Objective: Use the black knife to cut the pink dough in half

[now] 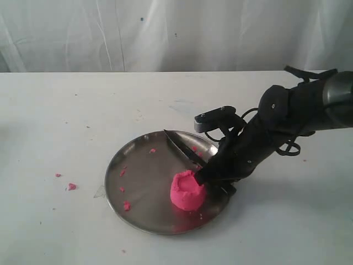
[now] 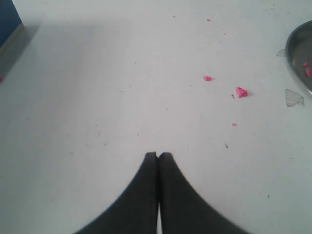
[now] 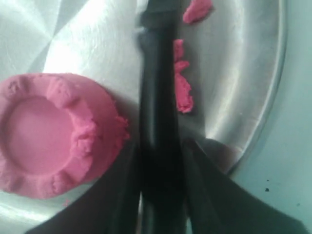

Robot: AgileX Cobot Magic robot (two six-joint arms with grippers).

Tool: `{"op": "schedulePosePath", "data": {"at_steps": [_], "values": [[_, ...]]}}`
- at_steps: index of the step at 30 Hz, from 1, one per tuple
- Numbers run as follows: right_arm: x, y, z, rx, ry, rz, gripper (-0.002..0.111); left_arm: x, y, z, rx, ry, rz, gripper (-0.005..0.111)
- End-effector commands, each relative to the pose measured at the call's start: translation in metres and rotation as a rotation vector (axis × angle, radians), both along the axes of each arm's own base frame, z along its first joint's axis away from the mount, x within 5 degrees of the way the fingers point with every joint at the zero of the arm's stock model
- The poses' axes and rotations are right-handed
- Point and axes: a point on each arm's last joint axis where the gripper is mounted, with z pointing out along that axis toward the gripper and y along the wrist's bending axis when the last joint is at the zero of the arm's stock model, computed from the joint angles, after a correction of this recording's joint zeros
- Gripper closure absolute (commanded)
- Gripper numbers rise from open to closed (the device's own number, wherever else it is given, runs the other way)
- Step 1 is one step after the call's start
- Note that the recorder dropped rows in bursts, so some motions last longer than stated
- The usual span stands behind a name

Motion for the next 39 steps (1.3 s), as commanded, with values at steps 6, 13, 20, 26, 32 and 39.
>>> {"op": "schedulePosePath", "data": {"at_steps": [6, 13, 20, 26, 32, 39], "values": [[-0.009, -0.003, 0.039, -0.001, -0.002, 0.027, 0.108, 0.000, 0.000, 0.000, -0.012, -0.001, 0.005, 0.107], [-0.023, -0.019, 0.039, -0.137, 0.112, -0.044, 0.108, 0.000, 0.000, 0.000, -0.010, -0.001, 0.005, 0.107], [-0.035, -0.020, 0.025, -0.123, 0.162, 0.003, 0.102, 0.000, 0.000, 0.000, -0.010, -0.001, 0.005, 0.107], [-0.034, -0.019, 0.015, -0.114, 0.163, -0.020, 0.062, 0.000, 0.000, 0.000, -0.010, -0.001, 0.005, 0.107], [-0.031, -0.017, 0.029, -0.083, 0.117, -0.028, 0.057, 0.000, 0.000, 0.000, -0.010, -0.001, 0.005, 0.107], [-0.038, -0.022, 0.077, -0.040, -0.017, -0.019, 0.057, 0.000, 0.000, 0.000, -0.010, -0.001, 0.005, 0.107]]}}
